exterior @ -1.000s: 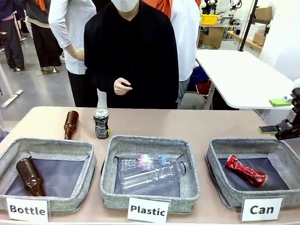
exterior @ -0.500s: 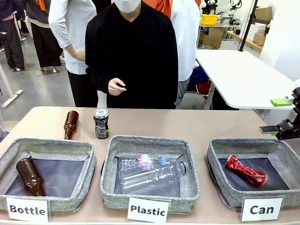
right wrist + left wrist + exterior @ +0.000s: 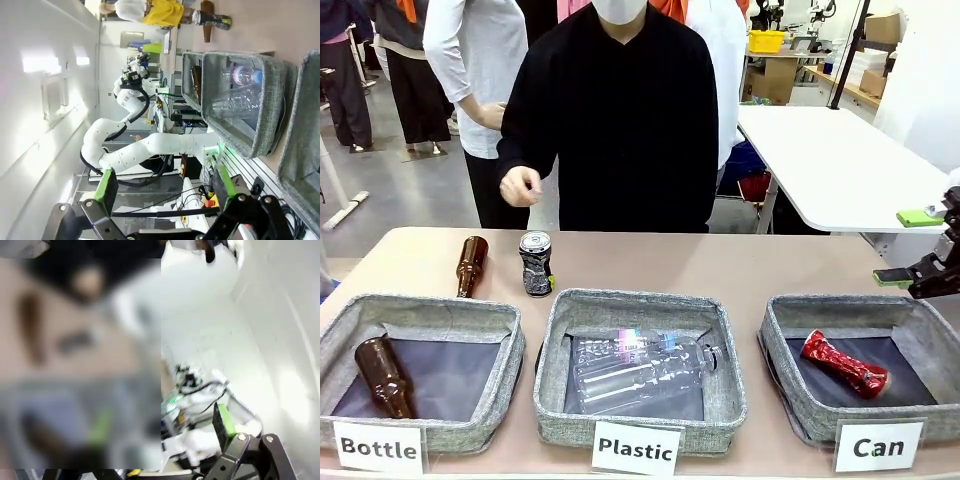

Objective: Sort the can waste into the basket.
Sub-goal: Pick up the can waste from the table and place it in the right Fabric basket.

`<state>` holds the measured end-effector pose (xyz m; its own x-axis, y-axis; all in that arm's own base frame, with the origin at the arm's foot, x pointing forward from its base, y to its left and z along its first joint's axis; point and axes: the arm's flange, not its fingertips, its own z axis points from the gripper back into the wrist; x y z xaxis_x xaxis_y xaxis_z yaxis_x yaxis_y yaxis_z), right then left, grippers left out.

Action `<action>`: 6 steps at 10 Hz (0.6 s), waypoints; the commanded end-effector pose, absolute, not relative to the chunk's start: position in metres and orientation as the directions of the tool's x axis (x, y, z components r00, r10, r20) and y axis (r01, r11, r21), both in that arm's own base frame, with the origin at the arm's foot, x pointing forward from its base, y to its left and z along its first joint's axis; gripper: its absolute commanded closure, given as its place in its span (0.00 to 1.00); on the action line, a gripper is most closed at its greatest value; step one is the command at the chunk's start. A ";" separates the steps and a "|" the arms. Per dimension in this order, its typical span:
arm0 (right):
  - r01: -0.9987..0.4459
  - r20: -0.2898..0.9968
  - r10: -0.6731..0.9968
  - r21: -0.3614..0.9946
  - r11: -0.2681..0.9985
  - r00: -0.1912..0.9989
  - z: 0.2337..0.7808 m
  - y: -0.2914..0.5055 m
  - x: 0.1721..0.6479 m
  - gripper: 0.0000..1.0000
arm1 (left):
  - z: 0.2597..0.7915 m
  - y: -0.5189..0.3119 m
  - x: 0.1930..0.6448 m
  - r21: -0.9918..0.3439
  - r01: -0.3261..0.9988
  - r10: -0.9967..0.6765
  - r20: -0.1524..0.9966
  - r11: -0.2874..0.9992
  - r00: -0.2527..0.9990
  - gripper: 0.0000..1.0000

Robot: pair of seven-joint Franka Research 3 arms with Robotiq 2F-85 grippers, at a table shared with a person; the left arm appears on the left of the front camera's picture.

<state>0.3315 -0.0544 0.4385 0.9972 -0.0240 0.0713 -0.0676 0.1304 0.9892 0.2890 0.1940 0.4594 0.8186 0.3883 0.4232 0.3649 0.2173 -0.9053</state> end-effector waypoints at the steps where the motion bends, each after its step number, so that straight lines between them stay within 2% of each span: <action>1: -0.098 0.100 -0.012 0.986 0.134 0.995 0.439 -0.057 0.331 0.00 | 0.477 0.149 0.325 -0.738 0.528 0.244 0.652 0.420 0.718 0.00; 3: -0.098 0.100 -0.012 0.986 0.134 0.995 0.439 -0.057 0.331 0.00 | 0.477 0.111 0.375 -0.614 0.563 0.138 0.734 0.554 0.665 0.00; 6: -0.098 0.100 -0.012 0.986 0.134 0.995 0.439 -0.057 0.331 0.00 | 0.447 0.093 0.436 -0.625 0.447 0.100 0.644 0.640 0.759 0.00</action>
